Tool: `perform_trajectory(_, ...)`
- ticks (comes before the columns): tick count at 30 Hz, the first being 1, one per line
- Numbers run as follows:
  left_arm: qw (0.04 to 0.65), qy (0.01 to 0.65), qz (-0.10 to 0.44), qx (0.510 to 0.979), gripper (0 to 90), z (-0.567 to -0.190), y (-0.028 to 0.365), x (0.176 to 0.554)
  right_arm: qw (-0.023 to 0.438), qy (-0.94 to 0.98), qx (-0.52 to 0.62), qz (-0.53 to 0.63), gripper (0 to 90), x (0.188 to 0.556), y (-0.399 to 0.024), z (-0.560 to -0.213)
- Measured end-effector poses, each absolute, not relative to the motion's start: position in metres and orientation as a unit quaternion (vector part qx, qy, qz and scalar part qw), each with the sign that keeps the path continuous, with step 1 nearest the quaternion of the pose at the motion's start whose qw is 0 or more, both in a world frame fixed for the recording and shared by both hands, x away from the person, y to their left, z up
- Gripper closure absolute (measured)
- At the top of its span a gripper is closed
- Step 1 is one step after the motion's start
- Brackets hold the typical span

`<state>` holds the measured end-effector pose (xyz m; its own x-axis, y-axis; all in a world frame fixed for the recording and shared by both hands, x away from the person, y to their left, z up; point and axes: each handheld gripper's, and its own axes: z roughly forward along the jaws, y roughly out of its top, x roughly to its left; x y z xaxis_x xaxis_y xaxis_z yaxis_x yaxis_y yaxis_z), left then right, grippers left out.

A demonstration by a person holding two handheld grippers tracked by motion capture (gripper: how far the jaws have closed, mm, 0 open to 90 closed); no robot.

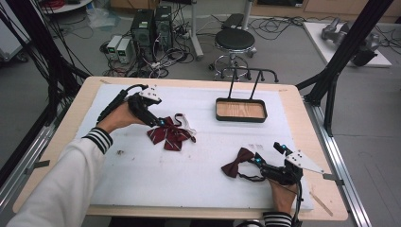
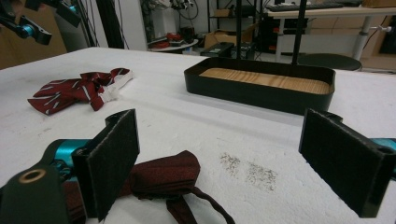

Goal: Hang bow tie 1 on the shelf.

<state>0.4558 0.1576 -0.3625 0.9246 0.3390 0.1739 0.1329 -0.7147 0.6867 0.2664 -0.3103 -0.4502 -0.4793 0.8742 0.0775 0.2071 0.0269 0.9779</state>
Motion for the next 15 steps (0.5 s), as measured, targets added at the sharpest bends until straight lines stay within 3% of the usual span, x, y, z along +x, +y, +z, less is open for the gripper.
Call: perform_trajectory(15, 0.311, 0.103, 0.129, 0.936, 16.8, -0.376, 0.138, 0.468, 0.296, 0.652, 0.415, 0.561, 11.4, 0.266, -0.31, -0.45)
